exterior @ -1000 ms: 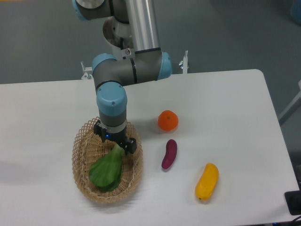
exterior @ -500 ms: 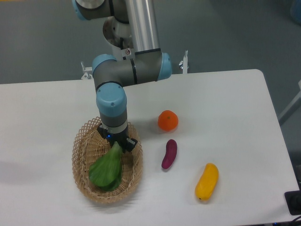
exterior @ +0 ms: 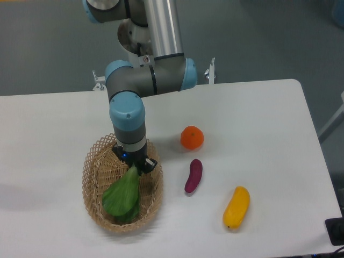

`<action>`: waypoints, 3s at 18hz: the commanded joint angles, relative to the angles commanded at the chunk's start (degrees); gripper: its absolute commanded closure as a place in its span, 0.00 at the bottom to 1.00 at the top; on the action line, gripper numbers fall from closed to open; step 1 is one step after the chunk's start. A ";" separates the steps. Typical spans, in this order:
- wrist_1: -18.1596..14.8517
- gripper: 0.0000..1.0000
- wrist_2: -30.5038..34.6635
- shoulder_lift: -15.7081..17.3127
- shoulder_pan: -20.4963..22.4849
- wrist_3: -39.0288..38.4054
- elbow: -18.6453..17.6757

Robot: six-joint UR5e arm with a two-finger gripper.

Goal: Pick up the green vegetable from the basket

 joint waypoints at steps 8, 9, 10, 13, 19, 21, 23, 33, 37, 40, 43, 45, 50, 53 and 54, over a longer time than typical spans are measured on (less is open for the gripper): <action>-0.26 0.77 -1.76 4.48 5.88 3.50 3.87; -0.26 0.77 -2.37 5.10 7.20 5.26 4.48; -0.79 0.77 -3.42 5.62 8.69 6.15 5.18; -0.97 0.77 -9.04 7.47 14.14 9.65 5.89; -4.39 0.77 -9.93 8.27 21.35 20.55 6.68; -6.32 0.77 -9.84 8.27 23.02 23.80 7.99; -7.38 0.77 -9.76 8.27 25.04 27.49 8.35; -8.00 0.77 -8.17 8.27 29.80 38.06 8.18; -8.00 0.76 -8.17 8.09 29.62 37.97 8.97; -7.91 0.77 -8.17 8.00 29.53 37.97 9.06; -7.82 0.76 -8.17 7.83 29.53 37.88 9.06; -7.82 0.76 -8.17 7.74 29.45 37.79 8.97; -7.91 0.76 -8.17 7.91 29.53 37.88 8.88; -8.00 0.76 -8.17 8.00 29.62 37.88 8.70; -8.00 0.77 -8.17 8.00 29.62 37.97 8.62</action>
